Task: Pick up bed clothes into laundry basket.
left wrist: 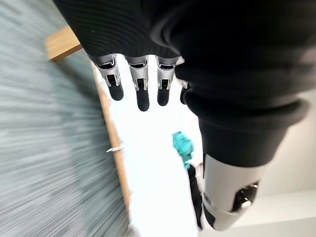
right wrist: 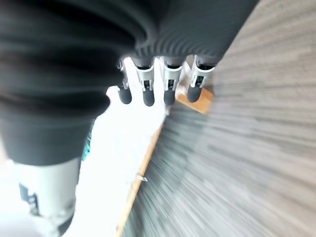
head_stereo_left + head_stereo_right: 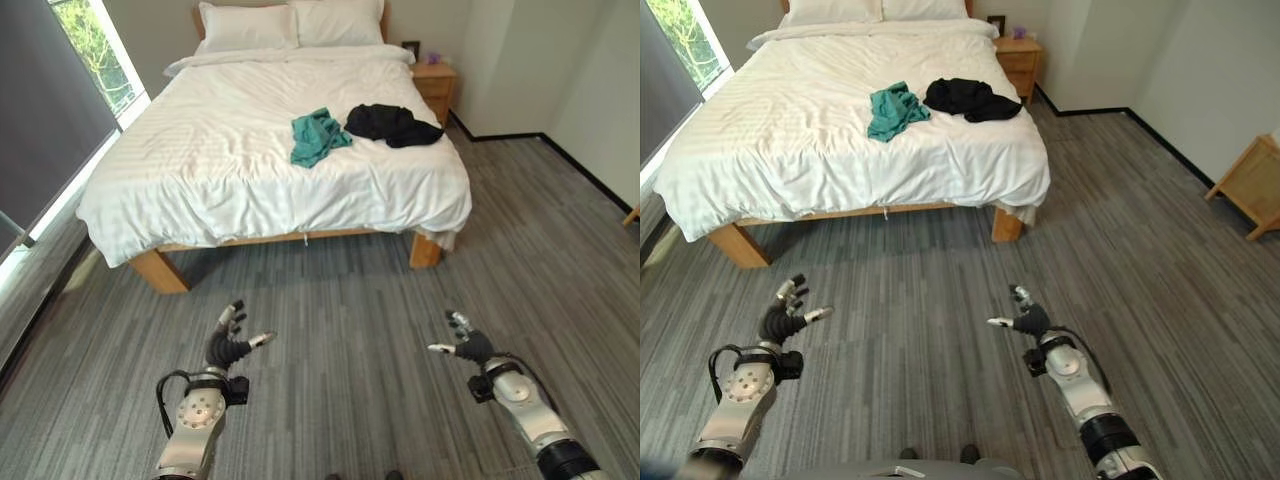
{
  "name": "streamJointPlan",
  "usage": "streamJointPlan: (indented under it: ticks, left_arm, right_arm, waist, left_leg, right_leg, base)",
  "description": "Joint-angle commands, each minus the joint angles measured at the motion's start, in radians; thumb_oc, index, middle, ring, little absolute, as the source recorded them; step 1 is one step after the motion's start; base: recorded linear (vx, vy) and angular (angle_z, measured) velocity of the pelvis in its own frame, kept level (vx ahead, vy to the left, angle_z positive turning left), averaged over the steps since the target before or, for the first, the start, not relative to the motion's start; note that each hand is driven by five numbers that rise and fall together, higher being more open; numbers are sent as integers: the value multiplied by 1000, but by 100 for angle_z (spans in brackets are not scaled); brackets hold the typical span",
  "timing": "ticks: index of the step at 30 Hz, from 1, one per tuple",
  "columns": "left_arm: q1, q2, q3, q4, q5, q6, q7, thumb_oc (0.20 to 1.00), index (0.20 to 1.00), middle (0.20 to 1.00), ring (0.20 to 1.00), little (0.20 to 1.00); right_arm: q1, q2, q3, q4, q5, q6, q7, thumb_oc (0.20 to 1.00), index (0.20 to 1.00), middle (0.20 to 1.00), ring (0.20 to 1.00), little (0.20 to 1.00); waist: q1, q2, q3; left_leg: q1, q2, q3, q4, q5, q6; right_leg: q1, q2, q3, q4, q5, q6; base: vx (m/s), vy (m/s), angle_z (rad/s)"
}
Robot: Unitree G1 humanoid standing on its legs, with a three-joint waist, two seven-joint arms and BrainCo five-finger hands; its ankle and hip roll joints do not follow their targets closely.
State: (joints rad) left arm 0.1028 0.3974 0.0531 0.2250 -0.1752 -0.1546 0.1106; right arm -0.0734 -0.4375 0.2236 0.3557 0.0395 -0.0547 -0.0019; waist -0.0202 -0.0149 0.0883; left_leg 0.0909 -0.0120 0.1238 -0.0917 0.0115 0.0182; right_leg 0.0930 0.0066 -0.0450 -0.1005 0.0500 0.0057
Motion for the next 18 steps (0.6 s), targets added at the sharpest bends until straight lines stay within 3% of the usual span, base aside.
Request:
streamJointPlan:
  ticks: [1, 7, 9, 10, 11, 12, 13, 15, 16, 17, 18]
  left_arm:
    - [-37, 54, 27, -61, -20, -72, -14, 1000, 1000, 1000, 1000, 1000]
    - [-31, 35, 0, -94, -21, -51, -32, 1000, 1000, 1000, 1000, 1000]
    - [-26, 22, -8, -99, -29, -40, -36, 1000, 1000, 1000, 1000, 1000]
    - [-26, 22, -8, -99, -29, -40, -36, 1000, 1000, 1000, 1000, 1000]
    - [-31, 8, -17, -104, -20, -41, -15, 1000, 1000, 1000, 1000, 1000]
    - [-39, -3, -24, -94, -24, -45, -2, 1000, 1000, 1000, 1000, 1000]
    - [-35, -12, -27, -88, -24, -42, 7, 1000, 1000, 1000, 1000, 1000]
    - [-33, -14, -37, -85, -23, -43, 11, 1000, 1000, 1000, 1000, 1000]
    - [-29, -13, -39, -86, -20, -42, 10, 1000, 1000, 1000, 1000, 1000]
    - [-18, -7, -39, -95, -12, -45, 11, 1000, 1000, 1000, 1000, 1000]
    - [-11, -8, -34, -94, -14, -45, 15, 1000, 1000, 1000, 1000, 1000]
  right_arm:
    - [-10, 11, -68, -121, -13, -67, -5, 1000, 1000, 1000, 1000, 1000]
    - [22, 7, -108, -242, -50, -76, -8, 1000, 1000, 1000, 1000, 1000]
    - [19, 17, -100, -249, -50, -75, -14, 1000, 1000, 1000, 1000, 1000]
    - [19, 17, -100, -249, -50, -75, -14, 1000, 1000, 1000, 1000, 1000]
    - [16, 28, -79, -235, -45, -79, -36, 1000, 1000, 1000, 1000, 1000]
    - [4, 33, -74, -224, -37, -78, -48, 1000, 1000, 1000, 1000, 1000]
    - [3, 33, -70, -225, -35, -76, -48, 1000, 1000, 1000, 1000, 1000]
    - [-1, 35, -63, -213, -35, -74, -53, 1000, 1000, 1000, 1000, 1000]
    - [-4, 35, -56, -208, -41, -74, -53, 1000, 1000, 1000, 1000, 1000]
    - [-18, 31, -40, -190, -44, -73, -52, 1000, 1000, 1000, 1000, 1000]
    - [-25, 30, -33, -184, -44, -71, -49, 1000, 1000, 1000, 1000, 1000]
  waist:
    - [2, -50, 0]
    - [-13, -51, 21]
    - [-11, -59, 50]
    - [-11, -59, 49]
    - [9, -83, 104]
    - [20, -89, 123]
    - [34, -103, 137]
    - [53, -108, 135]
    - [61, -103, 126]
    - [69, -82, 106]
    - [79, -74, 100]
  left_leg:
    - [-9, 28, 3, 4, 20, -56]
    - [7, 27, -13, 18, 5, -47]
    - [-46, 26, -4, 162, -20, -64]
    - [-49, 27, -5, 166, -22, -64]
    - [-192, 60, -8, 476, 111, -138]
    - [-251, 63, -19, 569, 139, -154]
    - [-300, 55, -15, 603, 134, -149]
    - [-377, 72, 10, 569, 101, -127]
    - [-388, 91, 22, 478, 91, -114]
    - [-365, 125, 51, 232, 142, -109]
    - [-350, 132, 45, 110, 198, -121]
  right_leg:
    - [8, -70, 19, 13, 17, 87]
    - [0, -49, 38, 58, -27, 56]
    - [-3, -55, 37, 74, -42, 44]
    - [-4, -55, 36, 74, -42, 44]
    - [36, -58, 37, 66, -44, 15]
    - [50, -56, 37, 59, -44, 8]
    - [62, -65, 40, 54, -48, 5]
    - [86, -70, 43, 37, -62, 13]
    - [96, -69, 47, 27, -71, 21]
    - [127, -70, 64, 13, -93, 40]
    - [145, -79, 71, 13, -103, 48]
  base:
    - [8, -2, 6]
    - [51, -38, 7]
    - [-14, -56, 0]
    - [41, -131, 4]
    - [62, -139, 12]
    - [101, -177, -1]
    - [129, -71, -20]
    - [242, 35, -40]
    - [570, 261, -33]
    - [620, 296, -26]
    - [665, 318, -23]
